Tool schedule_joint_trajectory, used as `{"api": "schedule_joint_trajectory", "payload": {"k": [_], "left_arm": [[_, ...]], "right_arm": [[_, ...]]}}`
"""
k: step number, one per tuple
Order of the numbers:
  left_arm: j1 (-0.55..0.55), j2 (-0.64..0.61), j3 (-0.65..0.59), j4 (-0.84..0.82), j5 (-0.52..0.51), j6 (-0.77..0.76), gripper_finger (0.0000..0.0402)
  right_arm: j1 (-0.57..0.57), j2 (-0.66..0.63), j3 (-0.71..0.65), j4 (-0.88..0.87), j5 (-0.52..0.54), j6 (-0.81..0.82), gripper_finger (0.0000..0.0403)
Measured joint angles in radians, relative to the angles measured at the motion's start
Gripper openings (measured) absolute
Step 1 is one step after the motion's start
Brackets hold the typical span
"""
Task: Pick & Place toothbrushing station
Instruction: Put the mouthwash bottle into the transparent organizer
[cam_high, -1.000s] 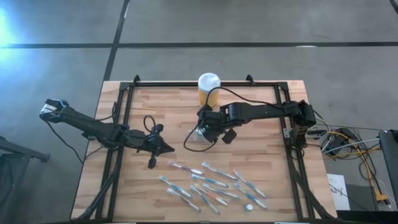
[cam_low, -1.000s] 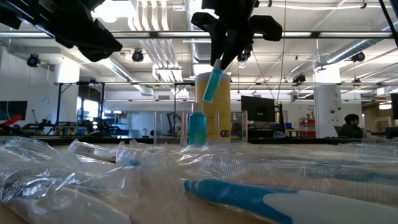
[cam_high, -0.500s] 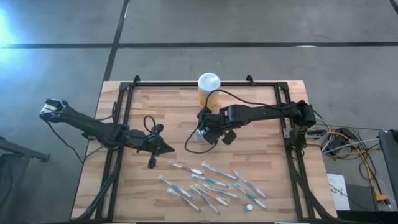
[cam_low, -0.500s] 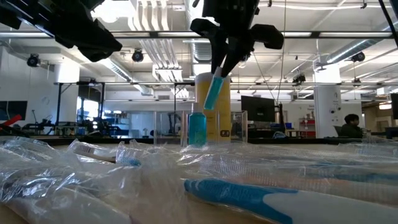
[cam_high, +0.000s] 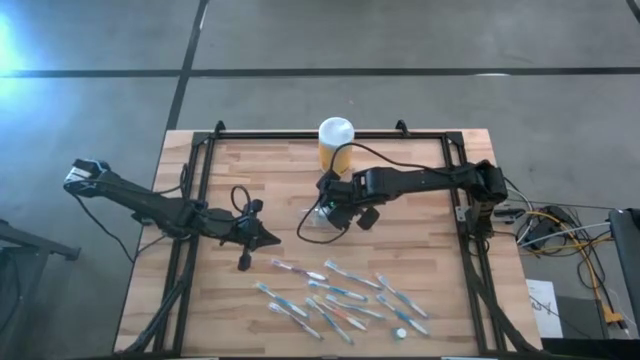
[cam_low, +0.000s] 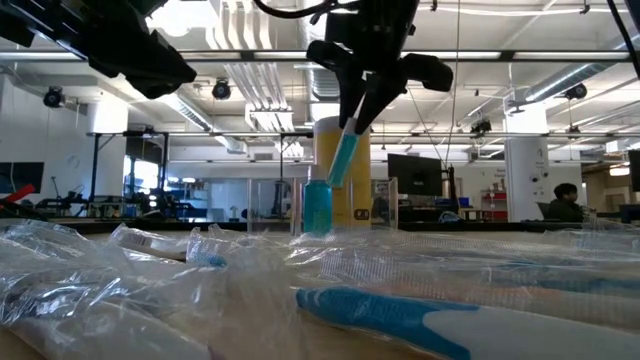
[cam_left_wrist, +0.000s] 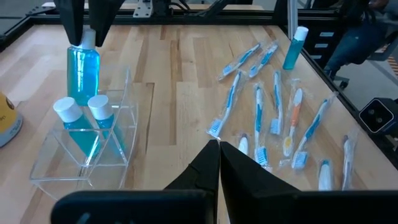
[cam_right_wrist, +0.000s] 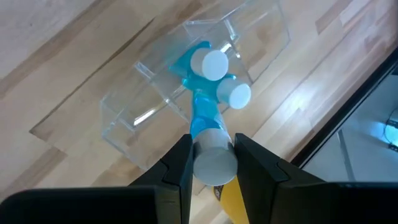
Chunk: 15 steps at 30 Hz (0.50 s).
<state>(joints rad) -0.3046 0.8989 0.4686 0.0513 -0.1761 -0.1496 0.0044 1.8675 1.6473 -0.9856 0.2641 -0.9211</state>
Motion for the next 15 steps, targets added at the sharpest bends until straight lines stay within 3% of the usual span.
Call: {"api": "schedule_joint_trajectory", "payload": {"k": [15], "left_arm": [[0.0,0.0,0.0,0.0,0.0,0.025,0.0016]], "right_arm": [[-0.011,0.0,-0.021,0.006,-0.004,-0.03,0.0086]]}}
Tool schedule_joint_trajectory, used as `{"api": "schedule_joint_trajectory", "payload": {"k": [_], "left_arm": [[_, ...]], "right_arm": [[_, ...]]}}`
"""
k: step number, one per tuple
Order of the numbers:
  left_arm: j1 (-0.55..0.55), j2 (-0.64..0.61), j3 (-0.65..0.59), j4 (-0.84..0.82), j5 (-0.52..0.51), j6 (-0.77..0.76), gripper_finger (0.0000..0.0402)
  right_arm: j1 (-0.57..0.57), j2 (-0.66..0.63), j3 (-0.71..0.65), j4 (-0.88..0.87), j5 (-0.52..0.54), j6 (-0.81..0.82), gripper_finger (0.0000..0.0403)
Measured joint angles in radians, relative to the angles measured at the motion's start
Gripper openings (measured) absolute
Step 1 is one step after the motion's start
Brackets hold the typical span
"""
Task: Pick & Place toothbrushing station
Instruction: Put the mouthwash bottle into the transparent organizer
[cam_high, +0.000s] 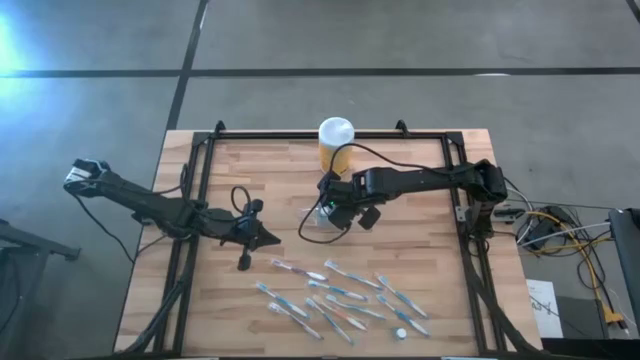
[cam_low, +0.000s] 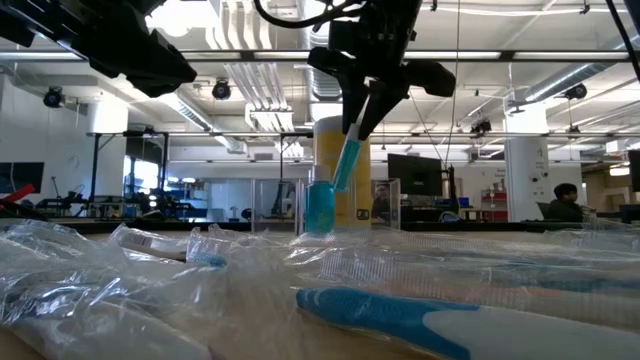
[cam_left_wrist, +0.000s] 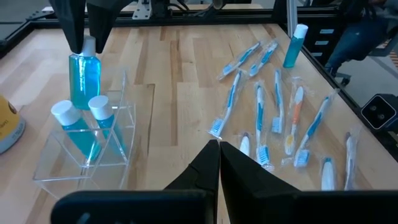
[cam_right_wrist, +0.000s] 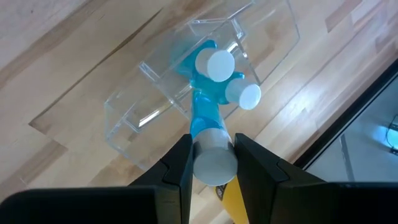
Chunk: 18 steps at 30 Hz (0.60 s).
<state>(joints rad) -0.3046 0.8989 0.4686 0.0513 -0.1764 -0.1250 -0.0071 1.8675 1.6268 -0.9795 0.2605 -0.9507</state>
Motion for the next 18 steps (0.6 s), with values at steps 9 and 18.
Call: {"api": "schedule_joint_trajectory", "payload": {"k": [9,18], "left_arm": [[0.0,0.0,0.0,0.0,0.0,0.015,0.0016],[0.0,0.0,0.0,0.001,0.0,0.016,0.0016]], "right_arm": [[-0.022,0.0,0.0,0.029,-0.034,-0.021,0.0086],[-0.041,0.0,0.0,0.027,-0.038,-0.024,0.0086]]}}
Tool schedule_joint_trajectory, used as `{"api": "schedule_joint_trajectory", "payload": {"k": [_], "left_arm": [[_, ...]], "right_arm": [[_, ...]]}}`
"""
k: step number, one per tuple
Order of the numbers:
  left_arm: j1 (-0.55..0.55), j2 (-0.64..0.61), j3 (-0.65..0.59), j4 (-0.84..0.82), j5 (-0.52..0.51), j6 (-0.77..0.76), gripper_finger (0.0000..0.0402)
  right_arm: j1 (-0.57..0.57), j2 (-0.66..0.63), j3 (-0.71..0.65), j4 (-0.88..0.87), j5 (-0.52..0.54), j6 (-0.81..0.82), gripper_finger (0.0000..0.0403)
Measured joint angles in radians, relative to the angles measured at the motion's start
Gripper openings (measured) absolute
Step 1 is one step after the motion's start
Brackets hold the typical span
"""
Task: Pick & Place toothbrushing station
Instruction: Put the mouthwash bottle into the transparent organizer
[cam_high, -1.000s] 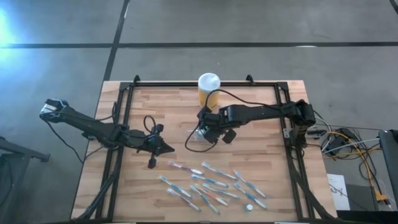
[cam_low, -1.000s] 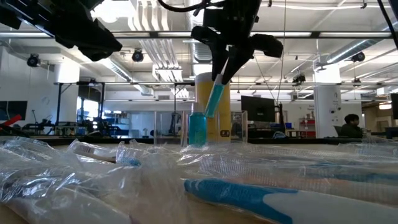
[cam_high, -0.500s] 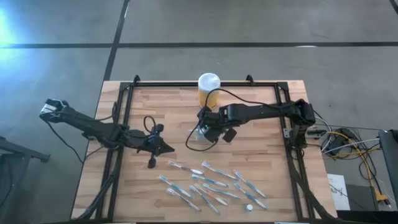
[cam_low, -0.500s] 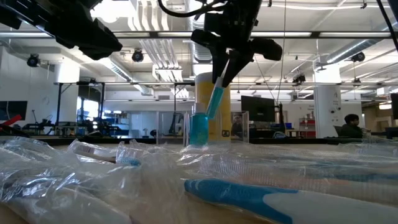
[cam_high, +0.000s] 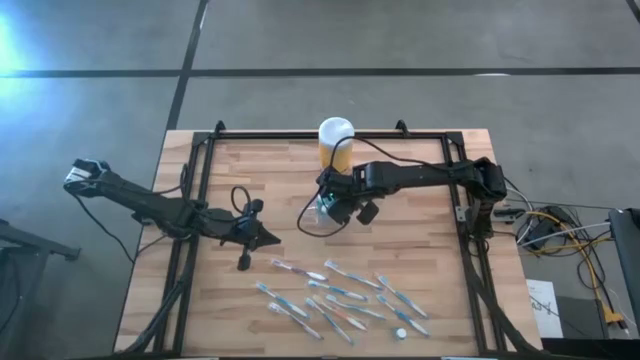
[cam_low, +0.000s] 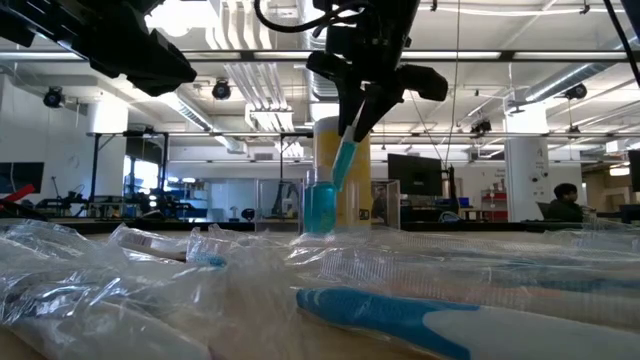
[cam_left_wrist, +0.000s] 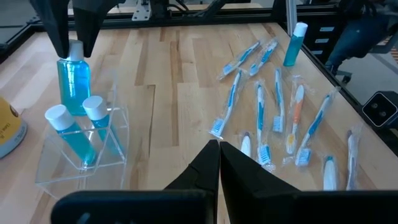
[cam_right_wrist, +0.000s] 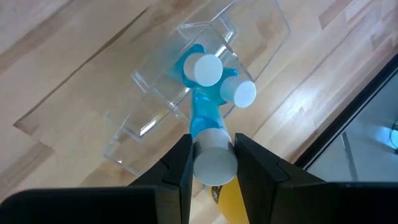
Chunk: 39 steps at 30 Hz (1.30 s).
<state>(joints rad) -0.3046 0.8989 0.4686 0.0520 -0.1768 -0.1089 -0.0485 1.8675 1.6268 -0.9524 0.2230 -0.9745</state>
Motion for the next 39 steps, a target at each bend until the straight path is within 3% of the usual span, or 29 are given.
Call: {"api": "schedule_joint_trajectory", "payload": {"k": [17,30,36,39], "left_arm": [[0.0,0.0,0.0,0.0,0.0,0.008,0.0016],[0.0,0.0,0.0,0.026,0.0,0.006,0.0016],[0.0,0.0,0.0,0.024,0.0,-0.001,0.0016],[0.0,0.0,0.0,0.022,0.0,-0.018,0.0016]], "right_arm": [[-0.01,0.022,0.009,-0.027,0.002,-0.035,0.0086],[-0.023,0.33,0.327,-0.299,0.007,-0.006,0.0086],[-0.023,0.351,0.395,-0.327,0.005,-0.002,0.0087],[-0.024,0.334,0.399,-0.326,0.006,-0.003,0.0112]]}}
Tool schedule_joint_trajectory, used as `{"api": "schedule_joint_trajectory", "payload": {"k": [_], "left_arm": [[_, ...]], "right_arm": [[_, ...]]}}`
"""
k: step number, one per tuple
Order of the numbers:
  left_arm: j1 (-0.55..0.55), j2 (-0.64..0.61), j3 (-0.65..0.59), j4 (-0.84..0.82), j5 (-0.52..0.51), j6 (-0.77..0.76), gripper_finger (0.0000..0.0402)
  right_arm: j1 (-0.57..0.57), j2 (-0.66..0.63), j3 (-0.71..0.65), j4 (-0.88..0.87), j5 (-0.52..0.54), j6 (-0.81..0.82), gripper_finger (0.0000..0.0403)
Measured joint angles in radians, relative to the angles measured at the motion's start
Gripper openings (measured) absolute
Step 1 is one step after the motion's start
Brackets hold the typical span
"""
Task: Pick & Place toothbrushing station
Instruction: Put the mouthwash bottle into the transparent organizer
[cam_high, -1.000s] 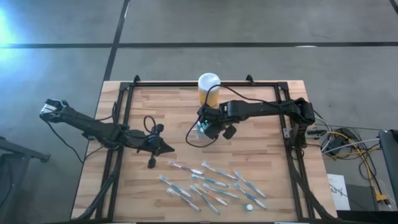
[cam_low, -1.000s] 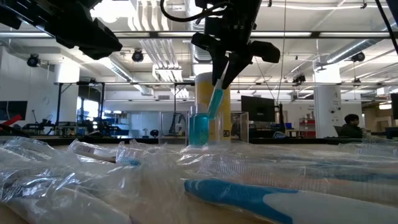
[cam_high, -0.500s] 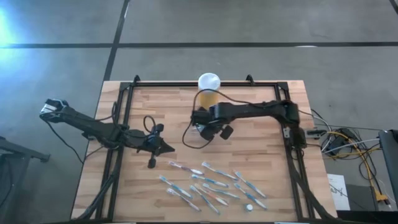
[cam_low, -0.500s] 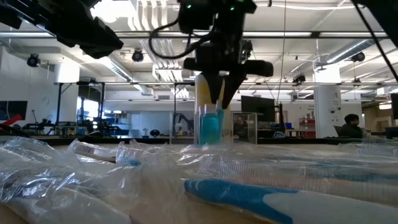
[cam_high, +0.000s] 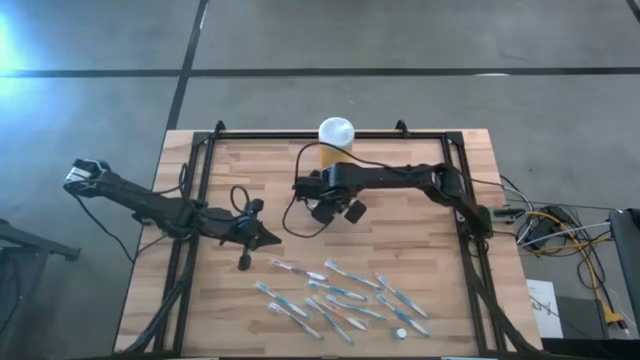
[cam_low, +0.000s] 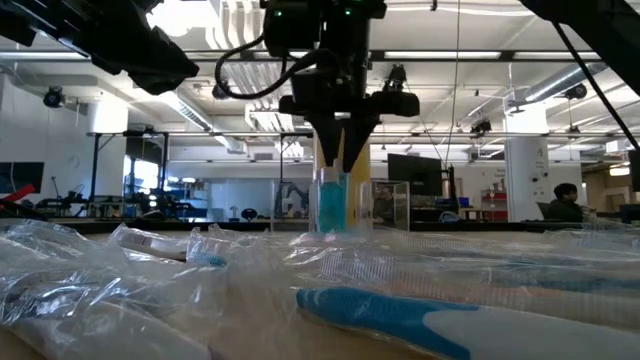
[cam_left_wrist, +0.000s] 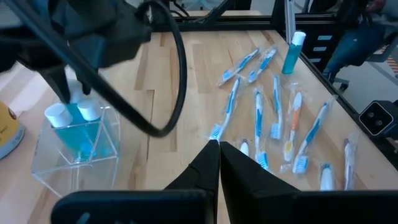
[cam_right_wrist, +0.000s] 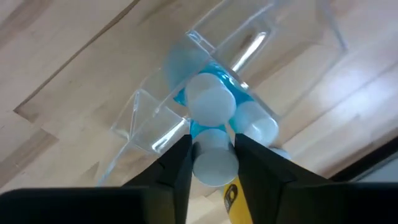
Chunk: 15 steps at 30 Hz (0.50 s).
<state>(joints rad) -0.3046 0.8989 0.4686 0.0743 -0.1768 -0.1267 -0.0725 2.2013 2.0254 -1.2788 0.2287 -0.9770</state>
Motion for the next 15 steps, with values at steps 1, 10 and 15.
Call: {"api": "schedule_joint_trajectory", "payload": {"k": [1,10,15], "left_arm": [[0.0,0.0,0.0,0.0,0.0,-0.003,0.0016],[0.0,0.0,0.0,0.003,0.0,-0.033,0.0016],[0.0,0.0,0.0,0.004,0.0,-0.03,0.0016]], "right_arm": [[-0.002,-0.005,0.0,0.002,0.0,0.001,0.0124],[-0.025,-0.018,0.001,-0.002,0.018,0.027,0.0188],[-0.035,-0.053,-0.001,-0.027,0.06,0.061,0.0192]]}}
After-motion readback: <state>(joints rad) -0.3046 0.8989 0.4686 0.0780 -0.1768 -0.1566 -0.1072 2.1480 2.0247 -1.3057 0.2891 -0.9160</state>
